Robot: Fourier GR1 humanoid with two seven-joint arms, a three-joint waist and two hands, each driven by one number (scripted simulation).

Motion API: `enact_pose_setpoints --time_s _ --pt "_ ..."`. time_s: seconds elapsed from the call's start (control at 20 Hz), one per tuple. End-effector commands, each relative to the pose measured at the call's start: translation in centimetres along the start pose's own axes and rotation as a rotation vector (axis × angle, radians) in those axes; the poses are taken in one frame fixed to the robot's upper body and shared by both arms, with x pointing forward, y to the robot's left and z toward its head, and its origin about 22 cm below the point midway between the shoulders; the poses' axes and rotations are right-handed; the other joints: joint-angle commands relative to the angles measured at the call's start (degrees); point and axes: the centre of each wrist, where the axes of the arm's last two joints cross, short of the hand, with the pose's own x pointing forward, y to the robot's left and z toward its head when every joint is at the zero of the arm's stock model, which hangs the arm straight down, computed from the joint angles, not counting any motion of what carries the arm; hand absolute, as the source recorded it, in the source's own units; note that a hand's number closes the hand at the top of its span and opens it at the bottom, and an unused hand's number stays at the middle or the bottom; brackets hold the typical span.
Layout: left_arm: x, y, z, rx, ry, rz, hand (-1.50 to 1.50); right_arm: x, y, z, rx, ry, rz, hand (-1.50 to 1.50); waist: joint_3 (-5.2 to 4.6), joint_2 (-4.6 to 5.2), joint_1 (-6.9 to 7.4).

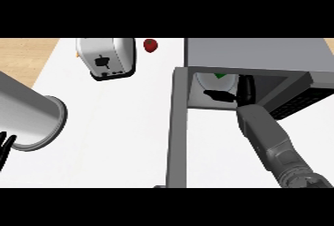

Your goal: Pick up the milk, place it into the microwave and close the microwave

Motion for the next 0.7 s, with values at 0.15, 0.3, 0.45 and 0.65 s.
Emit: enact_pose_setpoints --time_s 0.15,0.3,0.45,0.65 --pt "0.4 -2.9 1.8 -0.048 0.026 -0.006 -1.50 -1.1 1.9 3.7 0.040 0.020 -0.155 -1.50 -0.10 -0.87 -1.86" --pt "0.1 -1.9 2.2 -0.123 0.045 0.061 -1.50 -1.4 3.4 6.4 0.067 0.020 -0.262 -1.50 -0.09 -0.83 -1.90" --pt "-0.3 -3.5 1.6 -0.183 0.046 0.109 -1.50 -1.1 3.9 6.7 0.126 0.025 -0.344 -1.50 -0.13 -1.14 -2.44" --pt "-0.1 -4.7 0.8 -0.218 0.048 0.110 -1.50 -2.8 2.5 8.9 0.175 0.017 -0.451 -1.50 -0.18 -1.52 -3.79"
